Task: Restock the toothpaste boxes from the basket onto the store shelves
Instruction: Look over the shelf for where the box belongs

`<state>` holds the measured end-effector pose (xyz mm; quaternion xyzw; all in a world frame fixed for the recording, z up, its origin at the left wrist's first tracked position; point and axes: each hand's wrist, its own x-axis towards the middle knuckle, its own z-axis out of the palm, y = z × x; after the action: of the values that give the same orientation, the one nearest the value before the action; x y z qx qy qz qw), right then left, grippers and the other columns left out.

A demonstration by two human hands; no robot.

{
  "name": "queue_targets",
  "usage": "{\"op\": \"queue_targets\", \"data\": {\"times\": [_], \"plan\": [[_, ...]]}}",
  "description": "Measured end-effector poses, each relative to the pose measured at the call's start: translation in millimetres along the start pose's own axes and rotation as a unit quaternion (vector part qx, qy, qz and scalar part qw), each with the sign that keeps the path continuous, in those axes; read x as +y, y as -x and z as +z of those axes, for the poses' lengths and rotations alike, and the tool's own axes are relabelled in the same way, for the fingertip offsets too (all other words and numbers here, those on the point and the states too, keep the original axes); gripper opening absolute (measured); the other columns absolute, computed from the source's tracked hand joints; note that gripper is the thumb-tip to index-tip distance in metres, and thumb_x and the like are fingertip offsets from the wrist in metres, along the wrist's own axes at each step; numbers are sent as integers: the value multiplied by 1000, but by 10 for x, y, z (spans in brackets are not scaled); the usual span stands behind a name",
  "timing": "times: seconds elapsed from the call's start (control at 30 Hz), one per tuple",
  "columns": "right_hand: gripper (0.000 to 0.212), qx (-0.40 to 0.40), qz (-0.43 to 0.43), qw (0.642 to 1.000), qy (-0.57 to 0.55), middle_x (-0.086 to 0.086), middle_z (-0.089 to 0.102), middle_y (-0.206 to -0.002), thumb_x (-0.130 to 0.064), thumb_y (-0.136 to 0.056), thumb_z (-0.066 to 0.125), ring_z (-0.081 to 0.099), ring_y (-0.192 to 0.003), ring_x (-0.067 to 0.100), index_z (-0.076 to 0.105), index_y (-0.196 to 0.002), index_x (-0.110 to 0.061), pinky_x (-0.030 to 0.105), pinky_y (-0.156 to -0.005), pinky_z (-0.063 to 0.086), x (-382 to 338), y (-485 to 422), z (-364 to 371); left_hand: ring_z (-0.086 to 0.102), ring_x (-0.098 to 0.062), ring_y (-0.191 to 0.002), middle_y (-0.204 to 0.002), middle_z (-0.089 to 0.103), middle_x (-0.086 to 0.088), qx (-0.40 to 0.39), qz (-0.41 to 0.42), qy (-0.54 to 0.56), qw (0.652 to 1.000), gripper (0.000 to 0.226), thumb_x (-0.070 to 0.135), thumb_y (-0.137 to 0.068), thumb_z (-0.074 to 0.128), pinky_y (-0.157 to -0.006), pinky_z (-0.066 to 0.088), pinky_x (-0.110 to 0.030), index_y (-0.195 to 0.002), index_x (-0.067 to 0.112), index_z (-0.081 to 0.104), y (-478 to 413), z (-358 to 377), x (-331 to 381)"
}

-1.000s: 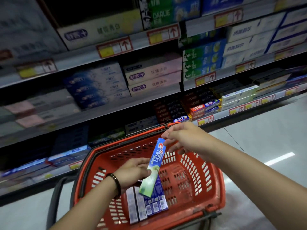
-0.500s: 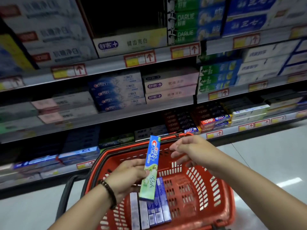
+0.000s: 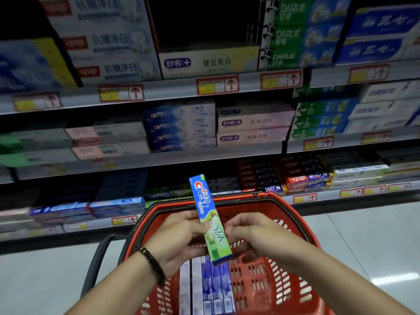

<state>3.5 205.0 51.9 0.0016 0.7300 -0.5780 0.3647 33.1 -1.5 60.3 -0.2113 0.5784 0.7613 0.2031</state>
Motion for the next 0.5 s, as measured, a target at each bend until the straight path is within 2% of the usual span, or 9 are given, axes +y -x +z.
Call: {"op": "queue_targets", "data": {"times": [0.07,0.13,0.2,0.37,0.5], "plan": [[22,-27,5,1000,-12,21,78,-107,-24,-100,70,77,-85,27,67,-119,-12,42,-77,53,-24,9,34,76,-33,-103,-111,76,-23,4,1,16,1000,27,-8,-98,60,-82,63,-54,-124,-4,63,-6,8,5],[27,-33,6,999,-20,15,81,-97,-18,-100,71,78,-86,27,64,-125,-11,45,-84,55,-45,20,77,76,-34,-100,-110,75,-25,11,-2,27,1000,27,-8,-97,61,-77,63,-51,-124,-5,62,-17,-1,2],[29,-28,1,999,-34,15,81,-97,-12,-99,72,77,-86,26,63,-127,-10,45,-87,56,-58,21,106,77,-35,-99,-109,75,-25,19,-3,33,999,28,-8,-96,62,-77,63,-51,-124,-6,61,-28,-12,3],[29,-20,2,999,-49,20,80,-102,-6,-97,73,76,-85,27,67,-125,-10,43,-83,59,-72,-2,92,76,-34,-100,-107,77,-23,28,1,23,999,31,-6,-94,66,-83,63,-50,-124,-3,60,-37,-28,28],[27,-11,-9,998,-57,20,80,-103,-1,-97,70,74,-86,27,74,-121,-11,39,-80,58,-113,-12,37,77,-33,-96,-104,78,-19,60,9,35,998,21,10,-98,67,-83,60,-45,-117,1,64,-87,-86,72]]}}
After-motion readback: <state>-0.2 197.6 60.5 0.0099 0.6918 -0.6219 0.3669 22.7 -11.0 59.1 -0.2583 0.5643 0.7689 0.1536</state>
